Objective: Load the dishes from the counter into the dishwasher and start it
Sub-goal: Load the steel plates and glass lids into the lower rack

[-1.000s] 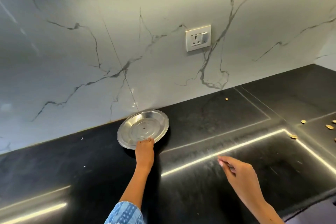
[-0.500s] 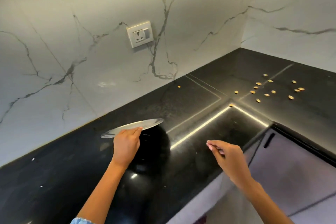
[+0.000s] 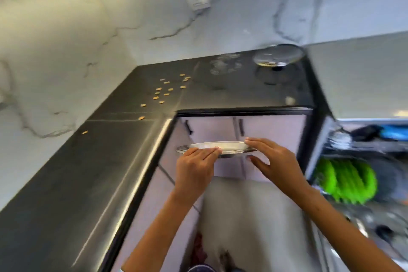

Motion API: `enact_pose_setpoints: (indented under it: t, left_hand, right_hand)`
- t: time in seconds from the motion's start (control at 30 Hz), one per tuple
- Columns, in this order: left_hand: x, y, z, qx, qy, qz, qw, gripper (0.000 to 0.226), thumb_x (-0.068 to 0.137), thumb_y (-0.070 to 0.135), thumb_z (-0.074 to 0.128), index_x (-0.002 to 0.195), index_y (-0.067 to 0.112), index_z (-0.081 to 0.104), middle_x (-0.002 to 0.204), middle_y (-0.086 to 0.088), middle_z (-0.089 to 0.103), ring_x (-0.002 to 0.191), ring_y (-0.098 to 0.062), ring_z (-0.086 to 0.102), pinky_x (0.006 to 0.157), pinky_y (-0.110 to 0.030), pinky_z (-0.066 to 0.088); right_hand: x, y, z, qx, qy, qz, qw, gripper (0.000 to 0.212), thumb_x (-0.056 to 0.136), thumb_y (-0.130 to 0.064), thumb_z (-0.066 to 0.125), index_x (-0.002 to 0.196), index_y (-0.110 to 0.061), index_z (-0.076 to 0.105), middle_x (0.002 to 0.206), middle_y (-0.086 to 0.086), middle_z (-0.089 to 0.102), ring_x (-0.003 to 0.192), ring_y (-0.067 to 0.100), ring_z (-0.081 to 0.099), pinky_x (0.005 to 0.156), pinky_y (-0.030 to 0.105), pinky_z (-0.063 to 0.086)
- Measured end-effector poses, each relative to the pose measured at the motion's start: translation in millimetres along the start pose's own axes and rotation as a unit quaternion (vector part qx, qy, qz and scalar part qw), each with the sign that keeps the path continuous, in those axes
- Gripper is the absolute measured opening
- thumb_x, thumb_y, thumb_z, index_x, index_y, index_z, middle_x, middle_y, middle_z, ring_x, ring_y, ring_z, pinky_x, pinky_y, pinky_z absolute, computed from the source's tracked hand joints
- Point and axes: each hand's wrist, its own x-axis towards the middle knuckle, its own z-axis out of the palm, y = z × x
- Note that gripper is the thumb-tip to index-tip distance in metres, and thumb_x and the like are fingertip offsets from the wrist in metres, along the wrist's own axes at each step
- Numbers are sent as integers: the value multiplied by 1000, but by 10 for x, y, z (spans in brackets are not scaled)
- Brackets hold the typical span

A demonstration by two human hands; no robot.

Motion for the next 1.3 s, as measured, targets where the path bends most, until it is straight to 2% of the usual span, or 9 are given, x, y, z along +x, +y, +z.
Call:
enact_pose_setpoints:
  t: [0.2, 0.43, 0.57, 0.73, 0.93, 1.03, 1.13, 1.23, 1.3]
  left_hand:
    - [468, 1552, 845, -192, -39, 107, 975, 24, 78, 6, 55, 83, 15, 77, 85, 2, 74, 67, -18, 68, 68, -24, 43]
    - [676, 3187, 1953, -378, -168, 236, 879, 28, 76, 7, 53, 90, 14, 76, 93, 4, 74, 81, -14, 69, 78, -27, 49]
    - [590, 3945, 2747, -422, -227, 269, 836, 30, 80, 6, 52, 98, 12, 75, 101, 2, 73, 90, -14, 68, 81, -30, 52]
    - [286, 4497, 3986, -420, -302, 252, 818, 42, 90, 18, 52, 131, 10, 55, 133, -2, 57, 123, -12, 53, 100, -32, 43]
    - [-104, 5143, 5353, -263, -497, 329, 759, 47, 88, 30, 38, 122, 10, 63, 127, -4, 61, 113, -18, 61, 96, -39, 47]
    - [-291, 5556, 5878, -233, -513, 399, 723, 51, 80, 32, 65, 125, 8, 61, 132, -7, 57, 116, -22, 59, 93, -45, 49]
    - [-391, 5987, 6219, -201, -527, 444, 696, 75, 73, 41, 76, 135, 8, 51, 144, -10, 43, 129, -26, 47, 103, -54, 28]
    - [-440, 6348, 6424, -197, -521, 498, 664, 73, 95, 42, 48, 151, 14, 11, 156, -7, -5, 146, -26, 1, 107, -49, -10]
    - [-460, 6478, 6517, -172, -522, 511, 661, 69, 99, 45, 36, 151, 20, -2, 154, -5, -21, 144, -23, -15, 106, -45, -19]
  right_hand:
    - [-1215, 708, -1212, -136, 93, 163, 973, 23, 77, -20, 62, 98, -19, 72, 97, -3, 72, 81, 17, 69, 56, 27, 55]
    - [-2605, 1370, -1940, -263, 194, 343, 880, 12, 72, -20, 67, 79, -26, 73, 72, -7, 71, 62, 17, 68, 43, 20, 47]
    - [-3198, 1959, -2019, -293, 205, 444, 822, 44, 49, 9, 85, 79, -22, 75, 73, -5, 72, 61, 16, 69, 44, 18, 48]
    - [-3754, 2948, -2057, -300, 251, 526, 755, 36, 56, 9, 83, 78, -19, 75, 69, -5, 72, 57, 17, 68, 44, 19, 48]
    - [-4153, 4090, -2270, -313, 308, 598, 671, 25, 66, -1, 82, 81, -21, 77, 61, 4, 70, 50, 21, 66, 47, 19, 41]
    - [-4277, 4533, -2421, -316, 316, 599, 664, 16, 72, -7, 79, 82, -20, 77, 62, 7, 70, 53, 26, 66, 48, 24, 43]
    - [-4390, 4872, -2568, -293, 300, 613, 669, 13, 75, -9, 77, 81, -21, 77, 65, 4, 71, 56, 25, 65, 51, 26, 45]
    - [-4524, 5112, -2643, -273, 269, 633, 673, 9, 78, -13, 74, 80, -21, 76, 63, 2, 69, 56, 24, 60, 52, 28, 46]
    - [-4588, 5204, -2671, -257, 247, 644, 676, 8, 79, -15, 73, 83, -22, 76, 69, 1, 71, 61, 23, 62, 54, 28, 48]
